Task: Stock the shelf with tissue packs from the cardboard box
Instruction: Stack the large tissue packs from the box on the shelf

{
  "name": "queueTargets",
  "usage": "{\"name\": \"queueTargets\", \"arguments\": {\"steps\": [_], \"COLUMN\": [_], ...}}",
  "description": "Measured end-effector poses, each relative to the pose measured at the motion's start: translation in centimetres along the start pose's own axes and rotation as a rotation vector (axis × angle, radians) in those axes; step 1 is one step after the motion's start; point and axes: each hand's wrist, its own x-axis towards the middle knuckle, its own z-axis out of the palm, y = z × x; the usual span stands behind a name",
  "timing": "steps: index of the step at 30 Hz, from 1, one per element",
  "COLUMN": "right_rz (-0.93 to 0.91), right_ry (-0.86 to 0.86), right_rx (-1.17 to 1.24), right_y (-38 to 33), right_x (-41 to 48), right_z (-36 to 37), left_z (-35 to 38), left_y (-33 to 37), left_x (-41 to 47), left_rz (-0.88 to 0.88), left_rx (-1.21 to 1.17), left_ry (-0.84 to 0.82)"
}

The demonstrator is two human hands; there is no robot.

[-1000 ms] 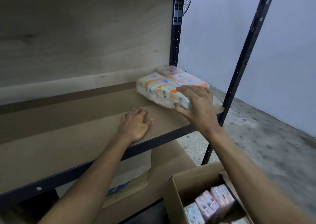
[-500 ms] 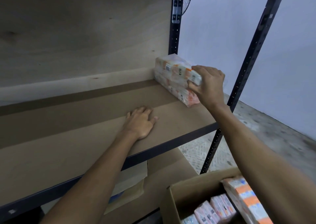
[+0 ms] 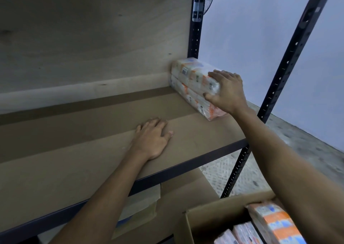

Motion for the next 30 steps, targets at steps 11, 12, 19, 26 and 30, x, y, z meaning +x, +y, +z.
{"name": "queueTargets", "arguments": {"steps": [11, 12, 19, 26, 30], "right_rz": [-0.027, -0.026, -0.028, -0.027, -0.049], "right_ry": [-0.012, -0.006, -0.011, -0.108, -0.141], "right_rx": [0.027, 0.032, 0.018, -0.002, 0.018], "right_y": [0.0, 0.0, 0.1, 0.2, 0.2], "right_x": [1.4, 1.4, 1.4, 1.3, 1.0], "right_z": [1.3, 1.4, 1.2, -0.1, -1.7], "left_z": [0.1, 0.1, 0.2, 0.3, 0.1], "left_y": [0.0, 0.0, -0.2, -0.3, -0.1], "left_x": [0.0, 0.0, 0.2, 0.2, 0.1], "left_rz": [0.002, -0.003, -0.007, 0.0, -0.003], "left_rx": [-0.004, -0.008, -0.005, 0.009, 0.012], "left_ry": [0.014, 0.013, 0.01, 0.018, 0.025]}}
